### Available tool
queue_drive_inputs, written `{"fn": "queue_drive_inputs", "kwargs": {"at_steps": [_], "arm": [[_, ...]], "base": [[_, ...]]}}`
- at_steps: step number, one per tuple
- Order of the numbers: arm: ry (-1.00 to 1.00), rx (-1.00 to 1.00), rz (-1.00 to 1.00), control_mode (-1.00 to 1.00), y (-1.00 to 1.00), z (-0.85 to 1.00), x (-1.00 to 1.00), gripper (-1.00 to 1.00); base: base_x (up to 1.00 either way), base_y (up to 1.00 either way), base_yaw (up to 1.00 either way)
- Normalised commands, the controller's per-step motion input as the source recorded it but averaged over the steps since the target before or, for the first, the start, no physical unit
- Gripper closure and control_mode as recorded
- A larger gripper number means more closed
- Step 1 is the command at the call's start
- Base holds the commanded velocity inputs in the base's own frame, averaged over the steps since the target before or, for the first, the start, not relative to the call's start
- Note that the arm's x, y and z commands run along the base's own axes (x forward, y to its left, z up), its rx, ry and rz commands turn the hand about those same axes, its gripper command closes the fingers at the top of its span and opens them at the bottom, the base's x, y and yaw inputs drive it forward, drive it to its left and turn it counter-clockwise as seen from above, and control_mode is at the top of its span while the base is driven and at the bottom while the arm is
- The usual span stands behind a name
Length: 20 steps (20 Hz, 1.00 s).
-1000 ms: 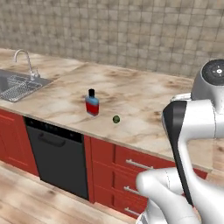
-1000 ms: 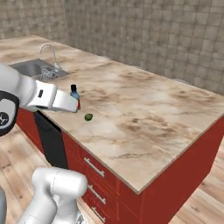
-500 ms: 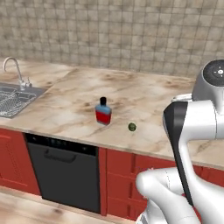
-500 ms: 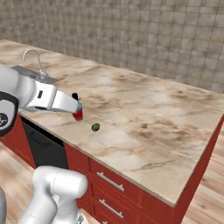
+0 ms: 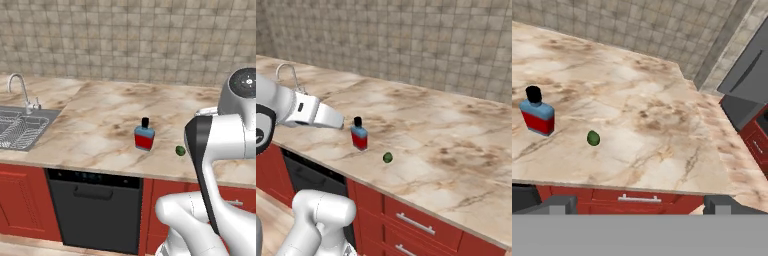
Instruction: Place the liquor and beer on the top shelf of the fridge to keep them out of children's reach, and place the avocado on lower shelves for easy access.
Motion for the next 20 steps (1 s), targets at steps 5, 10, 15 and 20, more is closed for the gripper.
{"fn": "queue_drive_inputs", "kwargs": {"at_steps": [5, 10, 15, 20], "arm": [[0.00, 0.00, 0.00, 1.00, 0.00, 0.00, 0.00, -1.00], [0.00, 0.00, 0.00, 1.00, 0.00, 0.00, 0.00, -1.00], [0.00, 0.00, 0.00, 1.00, 0.00, 0.00, 0.00, -1.00], [0.00, 0.00, 0.00, 1.00, 0.00, 0.00, 0.00, -1.00]], "base": [[0.36, 0.39, -0.36], [0.29, 0.48, -0.33], [0.20, 0.59, -0.27], [0.27, 0.57, -0.16]]}}
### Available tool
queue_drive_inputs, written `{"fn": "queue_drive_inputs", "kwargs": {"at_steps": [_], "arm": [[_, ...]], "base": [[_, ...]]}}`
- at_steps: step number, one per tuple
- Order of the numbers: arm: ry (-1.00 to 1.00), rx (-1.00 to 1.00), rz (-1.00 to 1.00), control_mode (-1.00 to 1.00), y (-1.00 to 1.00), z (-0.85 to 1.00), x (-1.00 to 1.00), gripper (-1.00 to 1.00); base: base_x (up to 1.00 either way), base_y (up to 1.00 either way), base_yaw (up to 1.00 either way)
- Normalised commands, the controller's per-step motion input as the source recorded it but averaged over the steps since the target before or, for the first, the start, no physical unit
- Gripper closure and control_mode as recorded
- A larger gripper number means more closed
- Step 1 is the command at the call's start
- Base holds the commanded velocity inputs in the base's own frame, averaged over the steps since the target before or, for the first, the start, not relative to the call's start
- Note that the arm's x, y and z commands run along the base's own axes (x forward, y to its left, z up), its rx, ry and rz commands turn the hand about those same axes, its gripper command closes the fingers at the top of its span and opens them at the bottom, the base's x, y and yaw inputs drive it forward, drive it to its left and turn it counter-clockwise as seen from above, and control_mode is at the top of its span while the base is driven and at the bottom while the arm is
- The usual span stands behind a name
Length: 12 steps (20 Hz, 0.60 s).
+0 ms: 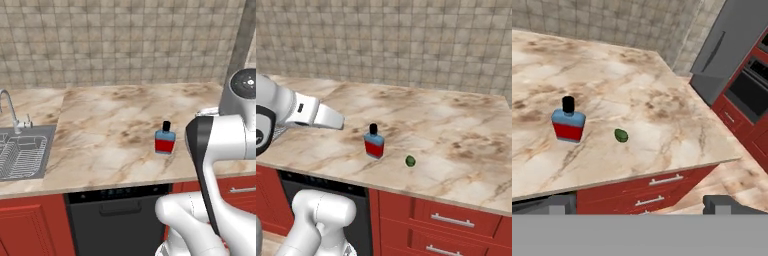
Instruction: Place the liquor and beer on the top shelf of the fridge to keep them out of children's reach, and place the avocado on lower shelves for easy access.
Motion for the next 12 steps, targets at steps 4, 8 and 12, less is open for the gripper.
{"fn": "queue_drive_inputs", "kwargs": {"at_steps": [4, 8, 12], "arm": [[0.01, 0.00, 0.00, -1.00, 0.00, 0.00, 0.31, -1.00], [0.00, 0.00, 0.04, -1.00, -0.09, -0.11, 0.34, -1.00], [0.01, 0.02, 0.30, -1.00, -0.34, -0.53, 0.38, -1.00]], "base": [[0.09, 0.03, 0.00], [0.00, 0.00, 0.00], [0.00, 0.00, 0.00]]}}
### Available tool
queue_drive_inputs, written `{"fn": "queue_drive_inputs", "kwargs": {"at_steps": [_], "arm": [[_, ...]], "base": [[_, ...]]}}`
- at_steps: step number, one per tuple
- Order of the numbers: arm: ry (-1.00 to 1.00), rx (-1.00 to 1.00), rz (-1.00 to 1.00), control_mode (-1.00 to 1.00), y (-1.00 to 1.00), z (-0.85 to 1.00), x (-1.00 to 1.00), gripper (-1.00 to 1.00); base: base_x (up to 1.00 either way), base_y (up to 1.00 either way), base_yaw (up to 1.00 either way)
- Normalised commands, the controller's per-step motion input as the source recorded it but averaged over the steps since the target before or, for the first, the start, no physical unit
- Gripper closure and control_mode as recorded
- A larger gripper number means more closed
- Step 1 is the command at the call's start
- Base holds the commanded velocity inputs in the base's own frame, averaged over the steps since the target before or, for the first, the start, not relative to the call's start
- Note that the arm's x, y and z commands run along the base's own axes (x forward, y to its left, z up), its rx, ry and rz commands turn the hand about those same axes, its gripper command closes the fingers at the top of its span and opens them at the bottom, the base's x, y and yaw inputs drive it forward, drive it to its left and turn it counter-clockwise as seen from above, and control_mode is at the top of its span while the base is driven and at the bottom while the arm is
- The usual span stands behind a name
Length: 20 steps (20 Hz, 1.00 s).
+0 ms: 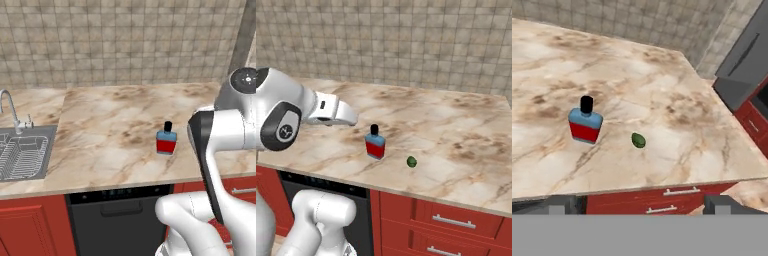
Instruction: Place the liquor and beer on the top shelf of the fridge to keep them out of children's reach, and place the avocado on lower shelves for easy access.
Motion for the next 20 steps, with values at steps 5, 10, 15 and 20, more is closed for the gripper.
{"fn": "queue_drive_inputs", "kwargs": {"at_steps": [5, 10, 15, 20], "arm": [[0.00, 0.07, 0.57, -1.00, -0.48, -0.68, 0.43, -1.00], [-0.07, 0.05, 0.69, -1.00, -0.30, -0.59, 0.35, -1.00], [-0.09, 0.01, 0.67, -1.00, -0.02, -0.47, 0.36, -1.00], [-0.16, 0.05, 0.49, -1.00, 0.00, -0.32, 0.32, -1.00]], "base": [[0.00, 0.00, 0.00], [0.00, 0.00, 0.00], [0.00, 0.00, 0.00], [0.00, 0.00, 0.00]]}}
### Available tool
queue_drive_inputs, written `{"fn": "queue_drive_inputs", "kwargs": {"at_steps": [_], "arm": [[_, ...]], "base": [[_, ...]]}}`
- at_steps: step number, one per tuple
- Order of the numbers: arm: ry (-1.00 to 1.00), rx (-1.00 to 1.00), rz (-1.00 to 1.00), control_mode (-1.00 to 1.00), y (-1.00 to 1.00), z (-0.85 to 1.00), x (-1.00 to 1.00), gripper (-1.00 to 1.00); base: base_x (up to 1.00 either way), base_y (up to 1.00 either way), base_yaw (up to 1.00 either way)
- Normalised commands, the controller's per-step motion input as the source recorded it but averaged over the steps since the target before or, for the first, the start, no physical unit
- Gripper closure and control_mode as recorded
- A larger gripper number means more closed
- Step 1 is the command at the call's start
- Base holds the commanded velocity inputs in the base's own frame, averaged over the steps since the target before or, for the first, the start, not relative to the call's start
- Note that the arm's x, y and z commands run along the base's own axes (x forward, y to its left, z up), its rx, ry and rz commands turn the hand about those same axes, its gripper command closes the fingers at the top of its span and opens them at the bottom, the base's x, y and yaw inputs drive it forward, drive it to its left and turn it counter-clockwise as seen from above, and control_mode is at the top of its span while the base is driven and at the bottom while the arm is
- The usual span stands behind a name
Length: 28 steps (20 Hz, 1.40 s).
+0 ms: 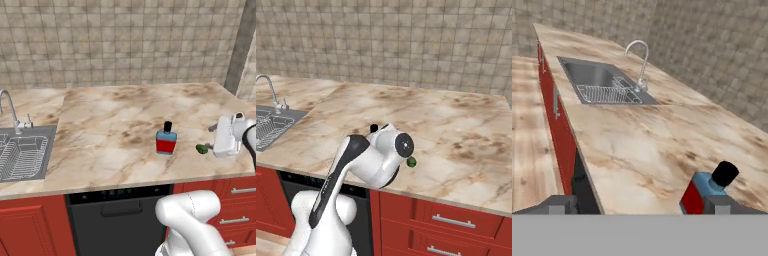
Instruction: Place the liquor and beer on the top shelf of the fridge to keep them out of children's reach, and place the avocado on lower shelves for easy access.
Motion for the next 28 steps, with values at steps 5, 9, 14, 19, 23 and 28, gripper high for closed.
{"fn": "queue_drive_inputs", "kwargs": {"at_steps": [5, 9, 14, 19, 23, 28], "arm": [[-0.15, 0.04, 0.29, -1.00, 0.01, -0.06, 0.15, -1.00], [-0.07, 0.07, 0.08, -1.00, 0.00, 0.00, 0.10, -1.00], [0.00, 0.11, 0.00, -1.00, 0.08, 0.00, 0.19, -1.00], [0.08, 0.11, -0.04, -1.00, 0.08, 0.00, 0.22, -1.00], [0.15, 0.13, -0.09, -1.00, 0.00, 0.00, 0.25, -1.00], [0.14, 0.10, -0.08, -1.00, 0.00, 0.00, 0.19, -1.00]], "base": [[0.00, 0.00, 0.00], [0.00, 0.00, 0.00], [0.00, 0.00, 0.00], [0.00, 0.00, 0.00], [0.00, 0.00, 0.00], [0.00, 0.00, 0.00]]}}
